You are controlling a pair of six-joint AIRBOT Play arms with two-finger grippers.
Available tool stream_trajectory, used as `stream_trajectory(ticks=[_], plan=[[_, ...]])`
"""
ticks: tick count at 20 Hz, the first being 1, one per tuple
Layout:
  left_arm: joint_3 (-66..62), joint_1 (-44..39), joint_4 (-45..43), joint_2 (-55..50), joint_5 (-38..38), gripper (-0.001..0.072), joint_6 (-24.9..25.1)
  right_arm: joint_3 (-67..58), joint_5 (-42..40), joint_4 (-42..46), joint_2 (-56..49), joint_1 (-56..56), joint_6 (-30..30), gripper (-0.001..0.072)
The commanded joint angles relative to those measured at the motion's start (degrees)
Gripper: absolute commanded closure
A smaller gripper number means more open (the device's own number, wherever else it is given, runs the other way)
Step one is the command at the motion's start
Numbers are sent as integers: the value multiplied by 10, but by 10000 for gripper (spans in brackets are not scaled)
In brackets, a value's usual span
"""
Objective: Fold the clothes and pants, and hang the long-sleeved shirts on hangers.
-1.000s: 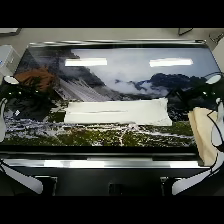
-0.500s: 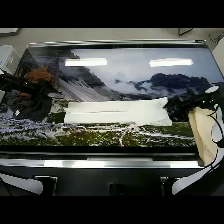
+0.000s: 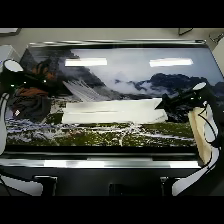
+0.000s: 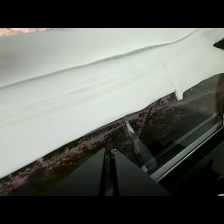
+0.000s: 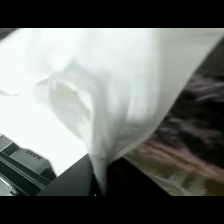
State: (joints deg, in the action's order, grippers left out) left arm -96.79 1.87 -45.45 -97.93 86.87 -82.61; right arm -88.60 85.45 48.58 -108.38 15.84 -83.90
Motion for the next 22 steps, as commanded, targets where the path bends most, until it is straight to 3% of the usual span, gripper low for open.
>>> stream_trajectory(ticks=[1, 4, 7, 13, 17, 19, 22], plan=[[44, -97, 3, -3, -152, 658, 3, 0, 6, -14, 74, -33, -23, 676], [73, -196, 3, -43, -232, 659, -1, 0, 7, -9, 163, -72, -60, 676], [73, -273, 33, -100, -289, 661, -37, 0, 16, 3, 241, -118, -92, 676], [73, -393, 202, -169, -365, 663, -51, 0, 14, 29, 349, -175, -148, 676], [73, -469, 386, -188, -498, 674, -48, 0, 21, 65, 364, -179, -165, 675], [72, -477, 399, -188, -535, 681, -42, 0, 21, 76, 349, -179, -169, 675], [73, -424, 320, -176, -494, 686, -8, 0, -1, 70, 316, -198, -162, 676]])
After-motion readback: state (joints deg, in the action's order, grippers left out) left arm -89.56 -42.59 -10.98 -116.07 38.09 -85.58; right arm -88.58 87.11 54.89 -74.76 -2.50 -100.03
